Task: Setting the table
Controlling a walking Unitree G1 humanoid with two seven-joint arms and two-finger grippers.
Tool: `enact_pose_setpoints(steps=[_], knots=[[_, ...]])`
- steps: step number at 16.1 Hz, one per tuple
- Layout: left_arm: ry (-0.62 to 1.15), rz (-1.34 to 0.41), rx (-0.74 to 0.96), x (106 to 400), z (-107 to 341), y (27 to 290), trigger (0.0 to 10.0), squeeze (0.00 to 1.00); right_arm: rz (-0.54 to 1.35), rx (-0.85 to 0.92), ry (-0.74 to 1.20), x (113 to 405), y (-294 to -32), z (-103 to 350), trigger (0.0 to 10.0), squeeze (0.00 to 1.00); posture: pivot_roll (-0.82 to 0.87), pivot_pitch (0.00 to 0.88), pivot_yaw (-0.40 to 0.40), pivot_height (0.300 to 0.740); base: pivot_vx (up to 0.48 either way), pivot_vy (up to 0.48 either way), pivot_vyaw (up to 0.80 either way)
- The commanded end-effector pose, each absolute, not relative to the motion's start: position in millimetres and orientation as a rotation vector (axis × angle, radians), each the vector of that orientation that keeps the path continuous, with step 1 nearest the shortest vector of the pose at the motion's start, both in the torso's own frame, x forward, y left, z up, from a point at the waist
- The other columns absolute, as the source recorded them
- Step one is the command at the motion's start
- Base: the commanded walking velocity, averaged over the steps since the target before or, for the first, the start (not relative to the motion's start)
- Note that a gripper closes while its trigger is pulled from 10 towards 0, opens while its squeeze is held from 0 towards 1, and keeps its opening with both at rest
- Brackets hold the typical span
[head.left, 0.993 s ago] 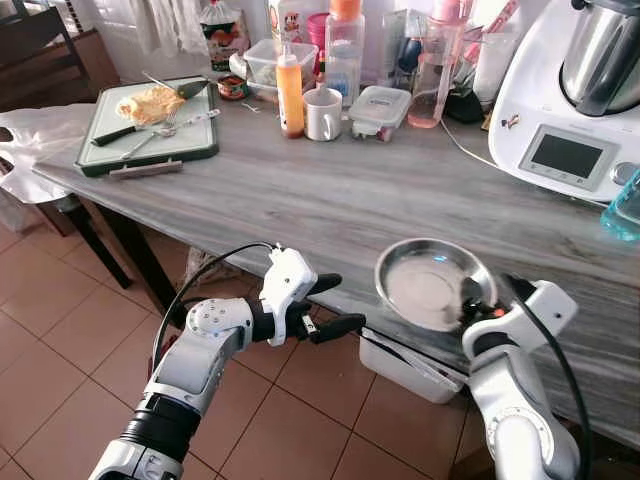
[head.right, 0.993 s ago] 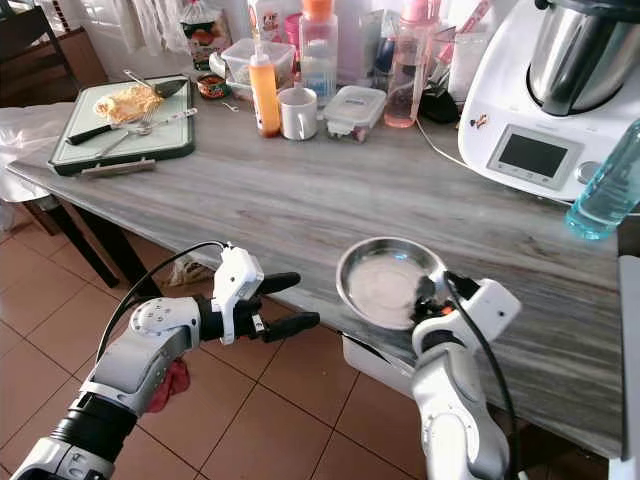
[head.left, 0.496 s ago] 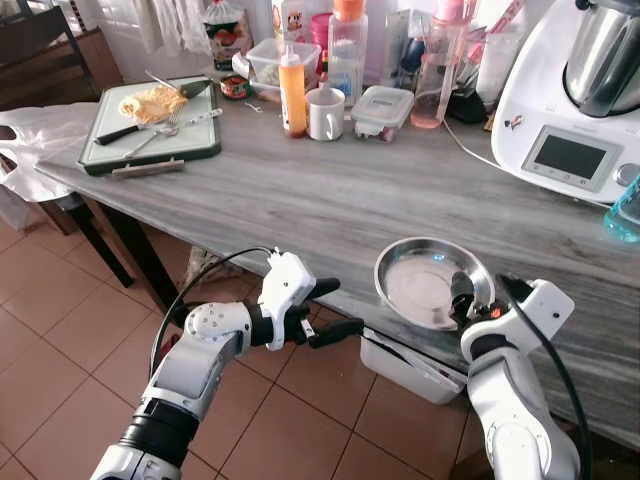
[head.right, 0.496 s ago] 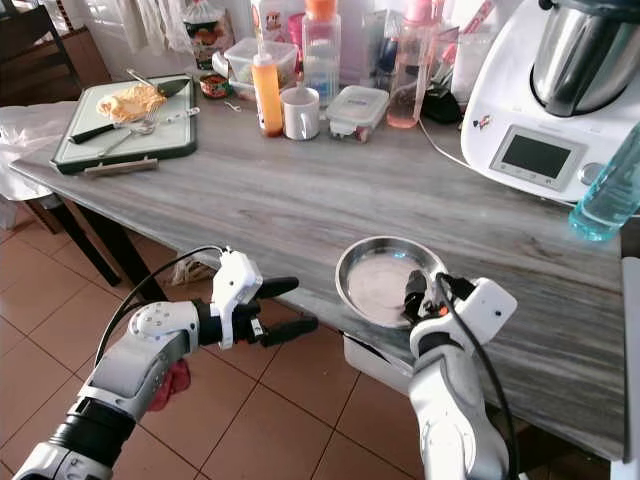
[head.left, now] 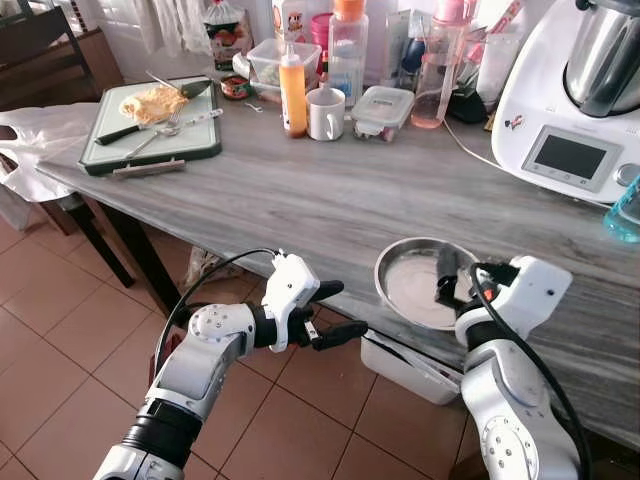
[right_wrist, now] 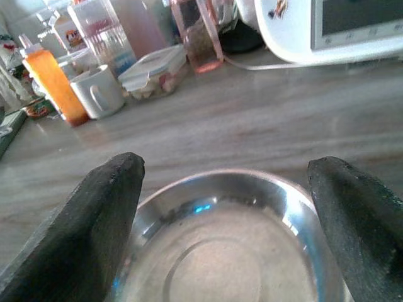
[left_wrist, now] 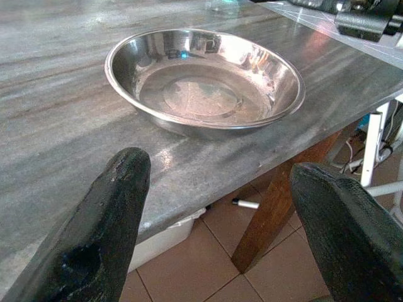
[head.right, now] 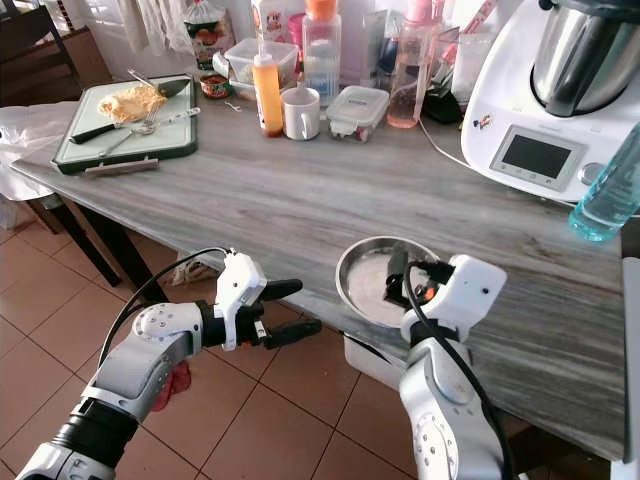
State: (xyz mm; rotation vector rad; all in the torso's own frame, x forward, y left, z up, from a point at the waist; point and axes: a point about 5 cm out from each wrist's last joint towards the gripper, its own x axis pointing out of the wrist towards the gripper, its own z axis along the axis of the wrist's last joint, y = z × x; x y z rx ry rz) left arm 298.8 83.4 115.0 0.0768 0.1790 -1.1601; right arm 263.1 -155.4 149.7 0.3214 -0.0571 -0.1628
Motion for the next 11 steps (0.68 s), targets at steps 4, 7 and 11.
enact_pose_setpoints(steps=[4,7,11], knots=[[0.151,-1.157,0.096,300.2,123.1,84.3,10.0,0.0,-0.148,0.17,-0.175,259.5,-156.7,169.6,10.0,1.0,0.05,0.046,0.048,0.74,0.0,0.0,0.0],[0.091,-1.037,0.09,308.2,127.8,87.5,10.0,0.0,-0.188,0.097,-0.215,259.5,-164.3,180.1,10.0,1.0,0.04,0.04,0.046,0.74,0.0,0.0,0.0],[0.022,-0.739,0.024,327.8,136.4,112.9,10.0,0.0,-0.236,-0.003,-0.198,242.9,-175.8,176.8,10.0,1.0,0.03,0.035,0.042,0.74,0.0,0.0,0.0]])
